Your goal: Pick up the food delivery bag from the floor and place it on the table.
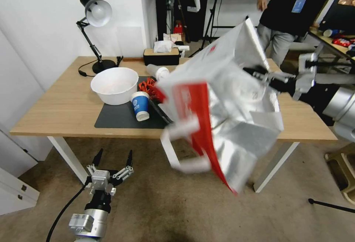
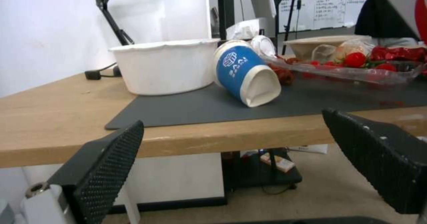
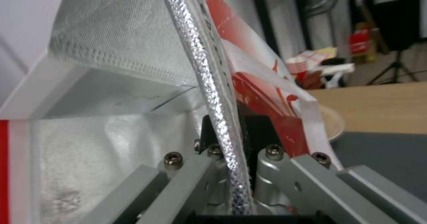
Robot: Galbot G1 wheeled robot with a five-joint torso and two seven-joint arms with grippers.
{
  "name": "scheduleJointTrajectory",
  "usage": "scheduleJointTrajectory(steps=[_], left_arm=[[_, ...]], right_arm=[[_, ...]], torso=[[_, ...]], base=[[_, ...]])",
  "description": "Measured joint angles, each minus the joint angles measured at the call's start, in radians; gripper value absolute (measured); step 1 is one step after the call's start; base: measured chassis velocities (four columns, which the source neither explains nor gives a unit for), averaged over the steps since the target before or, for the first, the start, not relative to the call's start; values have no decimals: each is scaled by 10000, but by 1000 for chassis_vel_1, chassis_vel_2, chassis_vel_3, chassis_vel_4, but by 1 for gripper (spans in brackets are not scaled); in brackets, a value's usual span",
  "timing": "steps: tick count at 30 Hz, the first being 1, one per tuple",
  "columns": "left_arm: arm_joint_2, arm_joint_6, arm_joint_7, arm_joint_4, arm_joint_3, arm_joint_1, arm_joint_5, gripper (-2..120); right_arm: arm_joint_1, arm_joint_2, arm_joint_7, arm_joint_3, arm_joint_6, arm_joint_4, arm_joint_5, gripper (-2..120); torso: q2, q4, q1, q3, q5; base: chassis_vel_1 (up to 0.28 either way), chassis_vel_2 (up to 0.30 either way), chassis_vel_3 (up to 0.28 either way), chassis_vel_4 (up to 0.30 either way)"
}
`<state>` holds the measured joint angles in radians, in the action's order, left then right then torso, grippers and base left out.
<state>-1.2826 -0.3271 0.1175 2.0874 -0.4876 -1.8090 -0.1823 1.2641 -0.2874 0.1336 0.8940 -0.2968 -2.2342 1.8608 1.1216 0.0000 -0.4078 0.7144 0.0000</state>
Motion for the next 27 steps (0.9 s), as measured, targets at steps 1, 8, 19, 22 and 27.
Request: scheduleJointTrajectory(steps=[1,8,19,22,27], left_arm=[[-10,-23,0,-12,15,-3,19,100],[-51,-116,6,-45,87,-29,104,100],[-47,-174,62,-68,101,-13,123,100],[-34,-174,63,-74,101,-2,121,100],[-30,-158,116,-105,154,24,122,100]], right_arm=[[-275,6,497,-57,65,50,251,0],[-1197,58,2694,-420,341,526,790,0],[-1929,-16,4556,-780,214,1434,1690,0],[-1969,-150,4722,-926,180,1458,1666,0],[-2013,-256,4843,-1053,157,1487,1668,0]], torso=[[0,0,1,0,-1],[-5,-1,2,-2,2],[-9,-1,5,-5,2],[-11,-1,4,-5,1],[-11,0,5,-6,-1]], base=[[0,0,0,0],[0,0,0,0],[0,0,0,0],[0,0,0,0],[0,0,0,0]])
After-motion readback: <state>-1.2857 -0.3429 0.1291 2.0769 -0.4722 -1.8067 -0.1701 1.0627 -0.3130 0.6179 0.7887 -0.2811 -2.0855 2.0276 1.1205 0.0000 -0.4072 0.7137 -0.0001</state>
